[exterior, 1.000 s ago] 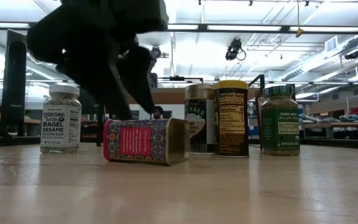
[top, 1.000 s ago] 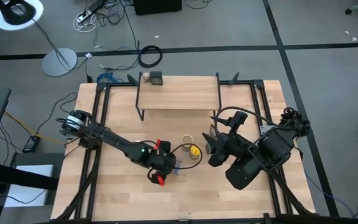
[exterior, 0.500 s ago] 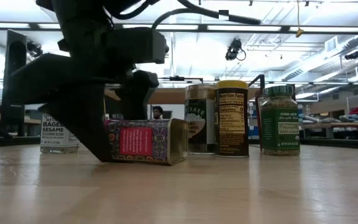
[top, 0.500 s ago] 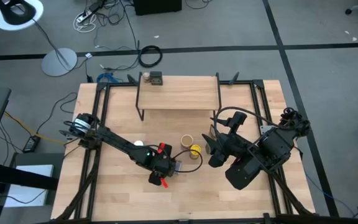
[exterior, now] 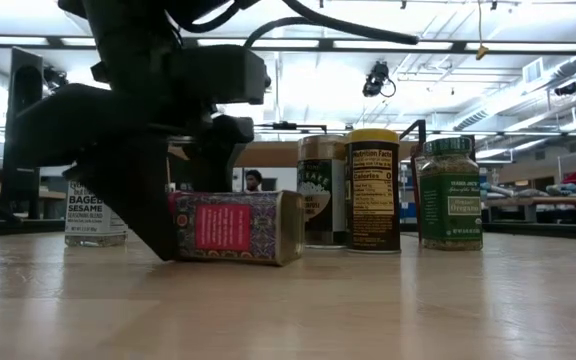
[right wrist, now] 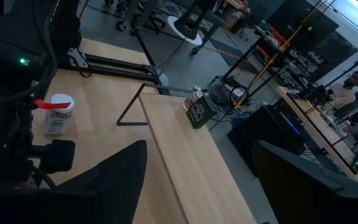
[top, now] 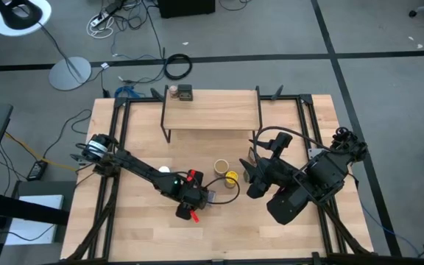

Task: Shelf spices
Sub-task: Put the red seasoning can on the shelf

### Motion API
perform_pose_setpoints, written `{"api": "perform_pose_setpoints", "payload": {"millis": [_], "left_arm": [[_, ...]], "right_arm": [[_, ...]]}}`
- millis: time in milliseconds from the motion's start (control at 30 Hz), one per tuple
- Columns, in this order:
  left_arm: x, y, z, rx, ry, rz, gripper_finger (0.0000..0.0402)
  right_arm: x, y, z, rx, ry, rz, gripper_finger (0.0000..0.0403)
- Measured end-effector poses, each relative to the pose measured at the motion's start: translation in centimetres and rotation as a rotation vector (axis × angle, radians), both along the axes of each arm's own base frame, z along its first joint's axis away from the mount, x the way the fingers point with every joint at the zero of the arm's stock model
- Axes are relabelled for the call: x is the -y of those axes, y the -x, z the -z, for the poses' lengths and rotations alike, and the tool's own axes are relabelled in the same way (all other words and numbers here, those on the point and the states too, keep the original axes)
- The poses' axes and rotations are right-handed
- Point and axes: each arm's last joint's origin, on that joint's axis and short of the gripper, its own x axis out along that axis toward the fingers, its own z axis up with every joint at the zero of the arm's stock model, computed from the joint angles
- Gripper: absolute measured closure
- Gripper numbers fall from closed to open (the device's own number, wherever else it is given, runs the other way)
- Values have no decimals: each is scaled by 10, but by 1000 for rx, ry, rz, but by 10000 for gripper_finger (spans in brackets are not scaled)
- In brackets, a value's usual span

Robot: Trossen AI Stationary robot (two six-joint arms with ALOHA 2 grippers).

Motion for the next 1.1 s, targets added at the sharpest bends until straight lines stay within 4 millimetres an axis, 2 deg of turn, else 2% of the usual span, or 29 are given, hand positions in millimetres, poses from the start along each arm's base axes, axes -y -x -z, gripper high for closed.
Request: {"api": "perform_pose_setpoints", "payload": {"millis": [100,367,533,667,867,1100], "left_arm": [[0,0,0,-1,4,17,93],[0,0,-2,-4,-9,54,95],[-2,5,-9,-78,-49,79,95],[-2,3,-30,-135,-130,99,95],[-3,-3,-73,-178,-245,135,95],[-14,-1,-120,-235,-405,143,95]], "right_arm": [[0,0,0,0,0,0,112],[0,0,0,0,0,0,112],[0,0,0,0,0,0,112],[0,0,0,0,0,0,112],[0,0,0,-3,-3,-1,112],[-3,-5,15,-65,33,-7,112]]}}
